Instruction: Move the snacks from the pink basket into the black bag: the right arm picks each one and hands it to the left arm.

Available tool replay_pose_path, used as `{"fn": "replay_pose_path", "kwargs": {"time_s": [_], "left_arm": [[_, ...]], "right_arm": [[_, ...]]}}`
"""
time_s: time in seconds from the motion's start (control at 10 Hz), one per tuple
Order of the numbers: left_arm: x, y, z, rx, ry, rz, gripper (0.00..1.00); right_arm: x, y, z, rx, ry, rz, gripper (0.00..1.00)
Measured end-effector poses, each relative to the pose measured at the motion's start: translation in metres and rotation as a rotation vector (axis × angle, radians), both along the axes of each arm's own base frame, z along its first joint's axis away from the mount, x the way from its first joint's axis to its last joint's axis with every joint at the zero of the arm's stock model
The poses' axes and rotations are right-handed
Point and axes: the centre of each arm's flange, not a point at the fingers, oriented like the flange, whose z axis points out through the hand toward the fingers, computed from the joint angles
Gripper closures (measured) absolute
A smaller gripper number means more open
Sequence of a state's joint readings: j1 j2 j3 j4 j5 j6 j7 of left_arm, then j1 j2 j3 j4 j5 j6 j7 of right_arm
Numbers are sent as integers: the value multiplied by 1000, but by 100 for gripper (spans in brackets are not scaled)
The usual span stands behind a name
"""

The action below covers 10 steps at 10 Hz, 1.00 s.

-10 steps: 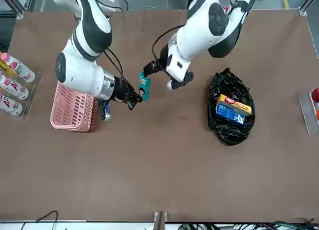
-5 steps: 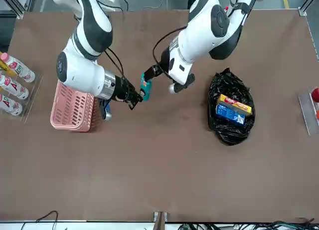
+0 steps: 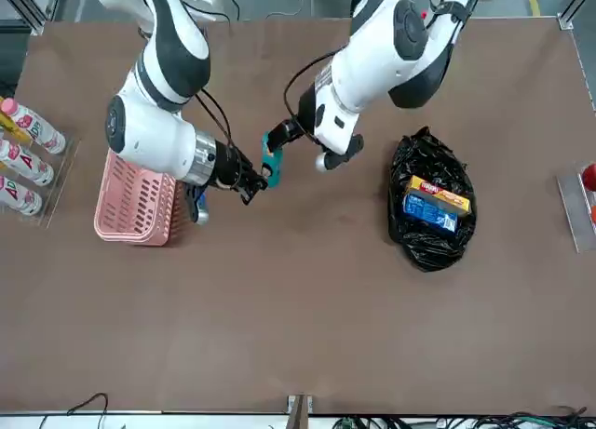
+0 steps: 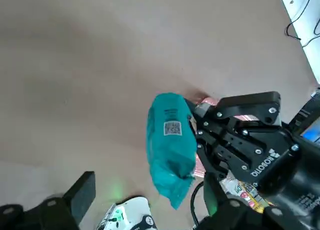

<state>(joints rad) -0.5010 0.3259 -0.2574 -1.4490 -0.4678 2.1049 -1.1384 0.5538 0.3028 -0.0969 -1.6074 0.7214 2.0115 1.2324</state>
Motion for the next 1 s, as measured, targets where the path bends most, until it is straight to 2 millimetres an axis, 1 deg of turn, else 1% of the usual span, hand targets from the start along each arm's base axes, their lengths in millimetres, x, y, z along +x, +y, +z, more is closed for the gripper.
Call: {"fn": "replay_pose_path", "kwargs": {"time_s": [0.3,0.5,0.6,0.7,0.8,1.0], "left_arm": [[-8,-16,-5,15,-25,24,7],[-5,-17,-9,16,-24,37,27],[-4,-16,-9,16,-24,39,32],[-4,-16,-9,15,-25,40,41],[-4,-16,-9,14,-25,42,46],[-3,-17,-7,11,-16,63,74]], "right_arm": [[0,0,0,0,1,-1,99],[0,0,0,0,4,-6,99],[0,1,0,-1,5,-7,99],[0,1,-1,-2,7,-6,99],[0,2,-2,-2,8,-6,99],[0,3,-2,-2,8,-4,99]]}}
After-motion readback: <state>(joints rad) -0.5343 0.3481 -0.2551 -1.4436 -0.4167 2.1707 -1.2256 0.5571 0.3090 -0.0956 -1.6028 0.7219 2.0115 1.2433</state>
